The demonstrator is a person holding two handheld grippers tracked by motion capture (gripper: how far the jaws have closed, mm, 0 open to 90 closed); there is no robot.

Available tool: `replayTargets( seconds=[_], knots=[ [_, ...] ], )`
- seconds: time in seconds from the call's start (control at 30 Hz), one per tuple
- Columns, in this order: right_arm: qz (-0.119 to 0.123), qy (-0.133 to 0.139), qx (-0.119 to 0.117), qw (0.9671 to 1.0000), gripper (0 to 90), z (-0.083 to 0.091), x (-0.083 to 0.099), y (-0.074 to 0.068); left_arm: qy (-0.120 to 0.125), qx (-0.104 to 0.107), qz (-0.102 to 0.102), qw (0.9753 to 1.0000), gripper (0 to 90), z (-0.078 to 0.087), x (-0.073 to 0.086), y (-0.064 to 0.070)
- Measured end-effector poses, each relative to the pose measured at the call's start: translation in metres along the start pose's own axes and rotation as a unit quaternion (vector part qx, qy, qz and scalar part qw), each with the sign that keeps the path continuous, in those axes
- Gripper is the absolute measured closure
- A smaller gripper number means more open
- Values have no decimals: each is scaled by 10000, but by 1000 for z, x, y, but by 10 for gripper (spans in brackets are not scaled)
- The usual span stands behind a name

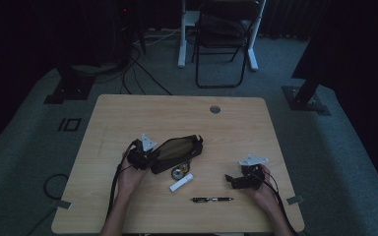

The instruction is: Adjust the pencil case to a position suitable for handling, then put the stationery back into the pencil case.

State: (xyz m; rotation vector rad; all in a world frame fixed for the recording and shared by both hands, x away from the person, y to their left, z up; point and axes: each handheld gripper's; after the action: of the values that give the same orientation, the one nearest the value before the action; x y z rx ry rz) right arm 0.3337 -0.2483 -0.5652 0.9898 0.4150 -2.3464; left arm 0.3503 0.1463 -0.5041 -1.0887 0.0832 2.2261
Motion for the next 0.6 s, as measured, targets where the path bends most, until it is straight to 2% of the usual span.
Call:
replayTargets(
  seconds=[0.13, 0.43, 0.6],
  knots=[
    [1, 0, 0, 10000, 116, 0, 0, 0, 132, 86, 37, 9999, 581, 6, 1, 0],
    [0, 0, -1, 10000, 116, 0, 0, 0, 513, 71, 84, 9986, 537, 25, 0, -2],
    [2, 1, -1, 10000, 116, 0, 0, 0, 606, 127, 86, 9980, 519, 32, -1, 0]
  ],
)
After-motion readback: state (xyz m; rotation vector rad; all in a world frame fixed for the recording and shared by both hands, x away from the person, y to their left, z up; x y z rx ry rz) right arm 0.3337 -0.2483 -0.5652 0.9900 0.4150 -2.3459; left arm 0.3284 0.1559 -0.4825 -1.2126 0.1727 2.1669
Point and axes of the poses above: each handheld gripper's, and its own axes: z roughly backward along the jaws, x roughly out of its underside, y roughly to its right, and after that the axes turned 5 degrees about -z, right-handed
